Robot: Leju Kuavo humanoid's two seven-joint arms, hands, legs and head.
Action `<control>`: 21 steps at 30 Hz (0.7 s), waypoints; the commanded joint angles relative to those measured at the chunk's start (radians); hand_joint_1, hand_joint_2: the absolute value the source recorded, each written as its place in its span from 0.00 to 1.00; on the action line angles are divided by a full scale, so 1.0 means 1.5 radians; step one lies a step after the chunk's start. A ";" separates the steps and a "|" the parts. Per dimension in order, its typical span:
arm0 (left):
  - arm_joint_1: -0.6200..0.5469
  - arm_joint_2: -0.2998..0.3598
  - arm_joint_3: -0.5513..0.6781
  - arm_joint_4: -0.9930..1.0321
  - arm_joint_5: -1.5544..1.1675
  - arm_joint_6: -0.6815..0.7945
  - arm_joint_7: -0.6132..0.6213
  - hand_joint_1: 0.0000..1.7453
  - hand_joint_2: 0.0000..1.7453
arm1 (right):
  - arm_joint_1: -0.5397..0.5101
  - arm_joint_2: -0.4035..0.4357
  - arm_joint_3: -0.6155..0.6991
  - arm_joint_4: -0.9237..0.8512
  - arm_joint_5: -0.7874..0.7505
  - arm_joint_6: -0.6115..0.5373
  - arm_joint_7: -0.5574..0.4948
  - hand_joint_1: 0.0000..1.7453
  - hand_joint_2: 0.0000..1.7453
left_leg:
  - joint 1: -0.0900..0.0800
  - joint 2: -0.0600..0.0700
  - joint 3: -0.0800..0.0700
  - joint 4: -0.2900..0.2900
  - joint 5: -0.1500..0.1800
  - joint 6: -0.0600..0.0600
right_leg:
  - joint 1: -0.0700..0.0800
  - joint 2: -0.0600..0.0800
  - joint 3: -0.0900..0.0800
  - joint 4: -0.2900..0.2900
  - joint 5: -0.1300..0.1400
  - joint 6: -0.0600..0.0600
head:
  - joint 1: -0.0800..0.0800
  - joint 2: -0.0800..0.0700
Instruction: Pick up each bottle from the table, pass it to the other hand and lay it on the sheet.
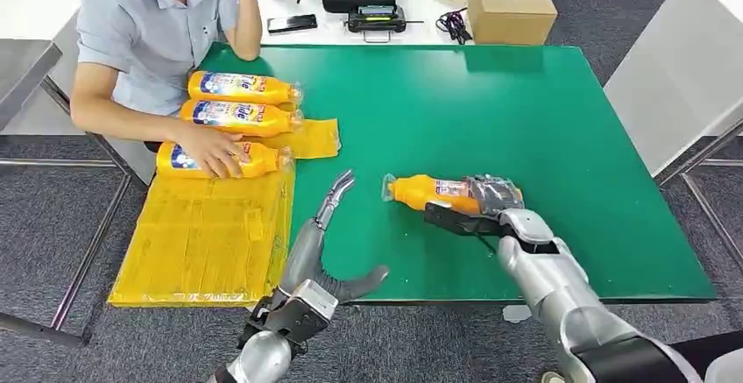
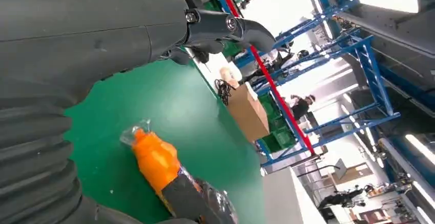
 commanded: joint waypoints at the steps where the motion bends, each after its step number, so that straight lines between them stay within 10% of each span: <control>1: -0.037 0.007 -0.025 0.066 0.025 0.001 -0.017 0.00 1.00 | -0.004 -0.042 0.020 0.056 -0.094 0.095 -0.074 1.00 1.00 | 0.001 -0.002 0.003 -0.001 0.000 -0.001 | 0.001 -0.002 0.004 -0.001 -0.001 -0.001 | 0.000 0.000; 8: -0.037 0.007 -0.025 0.066 0.025 0.001 -0.017 0.00 1.00 | -0.004 -0.040 0.022 0.055 -0.093 0.094 -0.073 1.00 1.00 | 0.001 -0.001 0.004 -0.001 0.000 -0.001 | 0.001 -0.001 0.004 -0.001 0.000 -0.001 | 0.000 0.000; 13: -0.018 -0.031 0.014 0.091 0.117 0.042 -0.037 0.00 1.00 | 0.060 -0.083 0.000 -0.049 -0.282 0.132 -0.159 1.00 1.00 | 0.001 -0.002 0.006 -0.001 0.000 -0.001 | 0.001 -0.003 0.007 -0.002 -0.001 -0.001 | 0.000 0.000; 21: -0.027 -0.044 0.015 0.204 0.475 0.008 -0.009 0.00 1.00 | 0.147 0.016 0.008 -0.280 -0.447 0.058 -0.168 1.00 1.00 | 0.001 0.005 0.008 -0.002 -0.002 -0.002 | 0.001 0.004 0.007 -0.002 0.000 -0.002 | 0.000 0.000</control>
